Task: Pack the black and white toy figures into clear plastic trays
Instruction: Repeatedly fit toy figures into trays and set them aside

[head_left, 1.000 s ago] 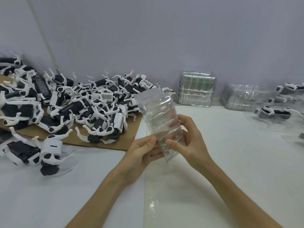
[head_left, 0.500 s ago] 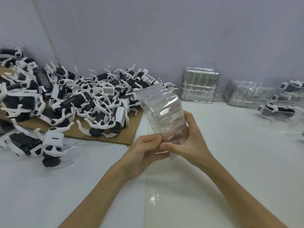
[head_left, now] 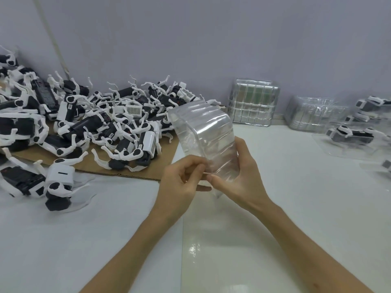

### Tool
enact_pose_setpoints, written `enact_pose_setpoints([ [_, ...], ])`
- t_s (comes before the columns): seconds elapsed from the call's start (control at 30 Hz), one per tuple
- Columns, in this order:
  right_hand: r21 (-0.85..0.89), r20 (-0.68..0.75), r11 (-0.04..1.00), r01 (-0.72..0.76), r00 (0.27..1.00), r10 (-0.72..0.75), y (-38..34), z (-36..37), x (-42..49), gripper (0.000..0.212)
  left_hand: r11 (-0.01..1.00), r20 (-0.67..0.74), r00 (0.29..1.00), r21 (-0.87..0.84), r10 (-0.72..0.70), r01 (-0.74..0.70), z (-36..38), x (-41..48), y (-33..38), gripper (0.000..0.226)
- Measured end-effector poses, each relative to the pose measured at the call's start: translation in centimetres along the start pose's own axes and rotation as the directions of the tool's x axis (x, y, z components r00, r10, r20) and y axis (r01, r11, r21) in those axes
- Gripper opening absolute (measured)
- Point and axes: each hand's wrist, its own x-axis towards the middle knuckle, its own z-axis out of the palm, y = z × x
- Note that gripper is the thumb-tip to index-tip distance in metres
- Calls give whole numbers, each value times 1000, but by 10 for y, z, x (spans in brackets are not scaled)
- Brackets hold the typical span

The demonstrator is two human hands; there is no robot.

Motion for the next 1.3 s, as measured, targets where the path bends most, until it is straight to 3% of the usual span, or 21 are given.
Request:
enact_pose_setpoints([
  [0.17, -197, 30, 966, 165, 986, -162, 0, 2, 0, 82, 978, -46, 991, 174, 127, -117, 0, -3, -1, 23],
  [0.33, -264, 64, 939, 218, 976, -209, 1, 3, 0, 95, 986, -39, 993, 130, 110, -105, -2, -4, 7, 24],
  [0.6, -253, -68, 952, 173, 978, -196, 0, -4, 6, 81, 971, -50, 994, 227, 93, -80, 7, -1, 4, 23],
  [1.13, -476, -143, 851, 221, 936, -323, -3, -10, 6, 78, 983, -71, 990, 147, 123, -112, 14, 0, 1, 26],
  [1.3, -386, 13, 883, 265, 959, -282, -3, 2, 0, 89, 998, -43, 998, 34, 48, -47, 4, -7, -1, 15],
])
